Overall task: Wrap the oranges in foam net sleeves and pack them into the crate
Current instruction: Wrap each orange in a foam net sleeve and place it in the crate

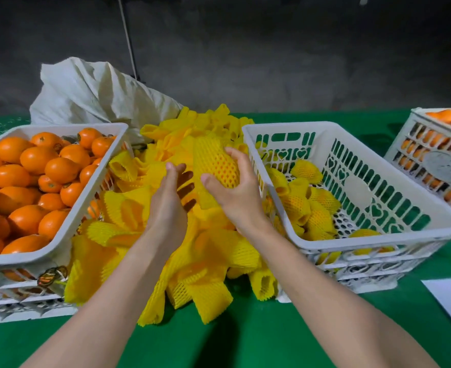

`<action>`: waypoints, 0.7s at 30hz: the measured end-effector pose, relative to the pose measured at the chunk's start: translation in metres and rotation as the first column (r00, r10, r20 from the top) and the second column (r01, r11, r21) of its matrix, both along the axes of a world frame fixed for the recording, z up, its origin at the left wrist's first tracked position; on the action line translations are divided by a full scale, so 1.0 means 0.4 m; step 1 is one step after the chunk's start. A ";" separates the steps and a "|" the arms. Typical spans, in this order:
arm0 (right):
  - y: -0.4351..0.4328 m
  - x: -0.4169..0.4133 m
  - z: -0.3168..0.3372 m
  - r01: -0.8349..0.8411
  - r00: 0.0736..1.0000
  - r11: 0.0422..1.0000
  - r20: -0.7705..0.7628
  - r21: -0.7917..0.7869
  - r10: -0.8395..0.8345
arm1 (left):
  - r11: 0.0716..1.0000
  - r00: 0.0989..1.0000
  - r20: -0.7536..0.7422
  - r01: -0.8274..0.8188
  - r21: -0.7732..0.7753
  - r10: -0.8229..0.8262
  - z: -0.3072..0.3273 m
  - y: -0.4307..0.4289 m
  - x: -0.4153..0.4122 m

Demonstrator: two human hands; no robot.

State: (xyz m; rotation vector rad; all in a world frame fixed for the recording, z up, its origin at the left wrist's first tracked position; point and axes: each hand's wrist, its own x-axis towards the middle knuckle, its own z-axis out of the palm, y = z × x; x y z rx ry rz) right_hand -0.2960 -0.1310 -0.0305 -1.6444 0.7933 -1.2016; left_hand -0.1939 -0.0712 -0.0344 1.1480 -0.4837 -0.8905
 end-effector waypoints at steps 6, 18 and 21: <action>-0.116 -0.138 0.095 0.163 0.982 0.979 0.119 -0.127 -0.148 | 0.982 0.928 0.336 0.185 -0.038 -0.162 0.004 -0.074 -0.146; -0.345 -0.375 -0.029 0.026 0.188 0.996 -0.979 -0.081 -0.084 | 0.893 0.794 0.408 0.397 0.211 -0.450 -0.025 -0.157 -0.283; -0.364 -0.386 -0.075 0.001 -0.044 1.000 -0.999 0.021 0.021 | 0.892 0.789 0.416 0.397 0.216 -0.452 -0.028 -0.157 -0.279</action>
